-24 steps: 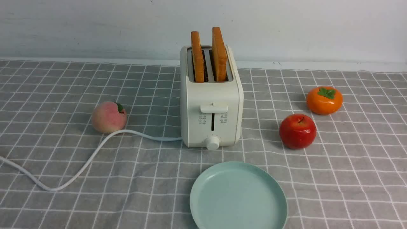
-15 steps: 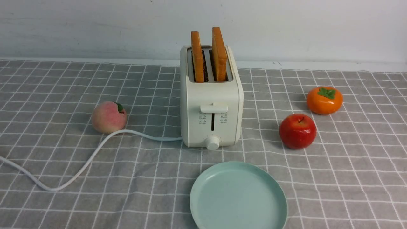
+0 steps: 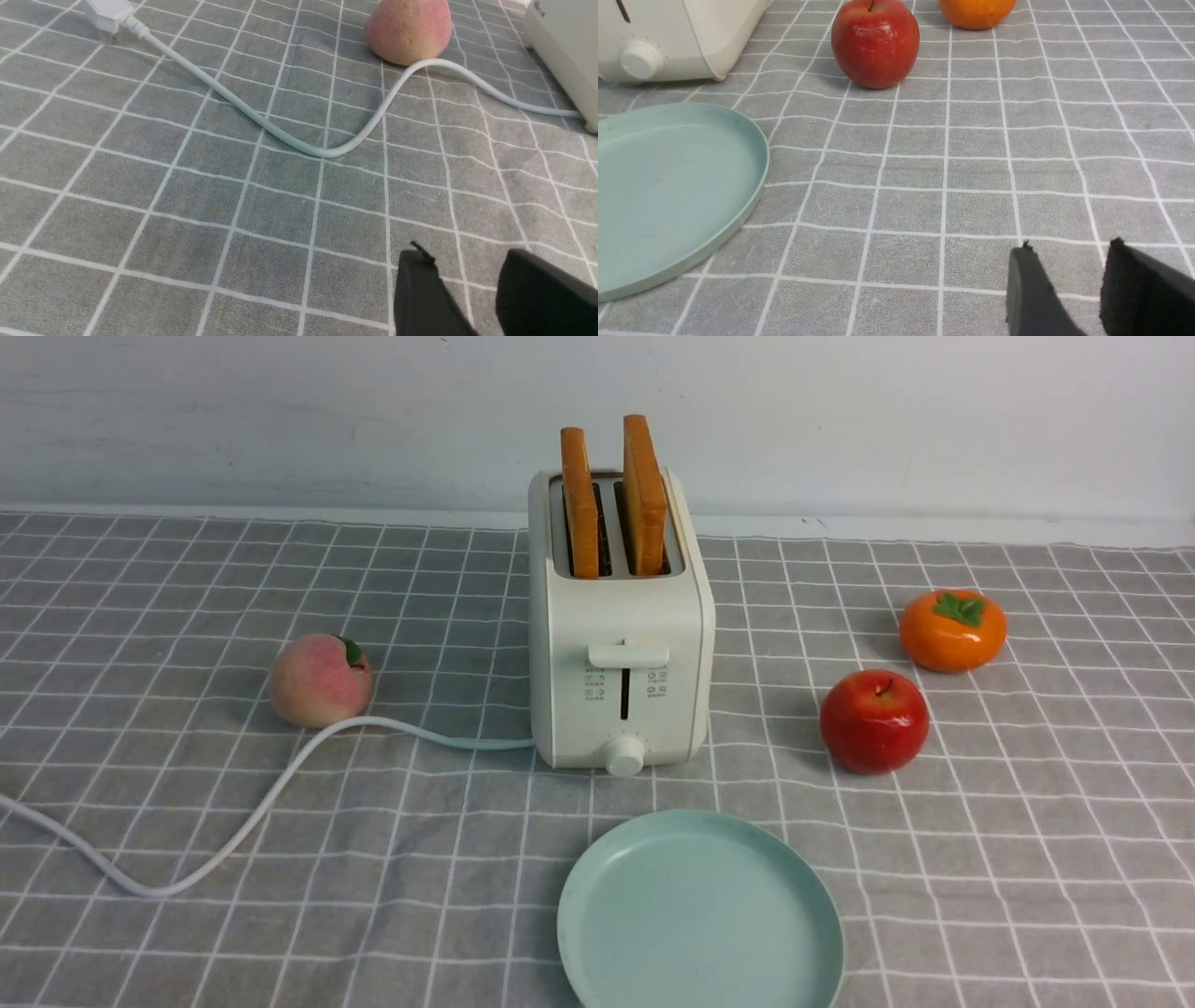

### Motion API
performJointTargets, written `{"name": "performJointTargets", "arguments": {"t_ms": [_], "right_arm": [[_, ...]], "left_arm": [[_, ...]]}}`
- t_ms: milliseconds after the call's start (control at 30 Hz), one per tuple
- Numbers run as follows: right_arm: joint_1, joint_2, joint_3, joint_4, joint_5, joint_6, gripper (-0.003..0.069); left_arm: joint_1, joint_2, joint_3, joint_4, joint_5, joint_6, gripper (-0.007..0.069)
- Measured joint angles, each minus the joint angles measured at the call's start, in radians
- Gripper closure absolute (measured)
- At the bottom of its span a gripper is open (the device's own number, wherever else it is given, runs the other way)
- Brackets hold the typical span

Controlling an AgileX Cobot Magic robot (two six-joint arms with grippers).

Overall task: Take toasted bread from bread machine on grey coffee table place on plate.
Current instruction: 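Grasp the toast slice in the toaster and pull it up out of the slot with the right gripper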

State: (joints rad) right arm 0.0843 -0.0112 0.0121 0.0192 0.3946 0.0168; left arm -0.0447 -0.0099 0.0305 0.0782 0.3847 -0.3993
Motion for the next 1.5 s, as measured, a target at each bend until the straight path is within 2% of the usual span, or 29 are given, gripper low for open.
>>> {"name": "performJointTargets", "arguments": {"t_ms": [300,467,667,867,1000,1133,1200,1333,1400,1500], "right_arm": [[0.0,0.0,0.006,-0.003,-0.039,0.0,0.0419],[0.0,0.0,0.013,-0.003,-0.172,0.0,0.0419],[0.0,0.0,0.013,-0.001,-0.256,0.001,0.0419],[0.0,0.0,0.013,-0.001,-0.258,0.0,0.0419],[0.0,0.0,0.013,-0.047,-0.312,-0.008,0.0419],[0.0,0.0,0.013,-0.055,-0.464,-0.005,0.0419],[0.0,0.0,0.013,-0.039,-0.651,0.063,0.0419],[0.0,0.0,0.013,-0.033,-0.815,0.182,0.0419],[0.0,0.0,-0.014,-0.033,-0.81,0.248,0.0419],[0.0,0.0,-0.107,-0.03,-0.73,0.291,0.0419]], "left_arm": [[0.0,0.0,0.0,-0.014,-0.07,-0.003,0.0386],[0.0,0.0,0.0,-0.071,-0.25,-0.003,0.0386],[0.0,0.0,0.0,-0.129,-0.35,-0.003,0.0386],[0.0,0.0,0.0,-0.131,-0.358,0.0,0.0386],[0.0,0.0,0.0,-0.115,-0.378,0.008,0.0386],[0.0,0.0,0.001,-0.135,-0.453,-0.06,0.0386],[0.0,0.0,0.001,-0.18,-0.563,-0.173,0.0386],[0.0,0.0,0.001,-0.211,-0.699,-0.249,0.0386],[0.0,0.0,-0.001,-0.219,-0.774,-0.263,0.0386],[0.0,0.0,-0.055,-0.222,-0.776,-0.272,0.0386]]}}
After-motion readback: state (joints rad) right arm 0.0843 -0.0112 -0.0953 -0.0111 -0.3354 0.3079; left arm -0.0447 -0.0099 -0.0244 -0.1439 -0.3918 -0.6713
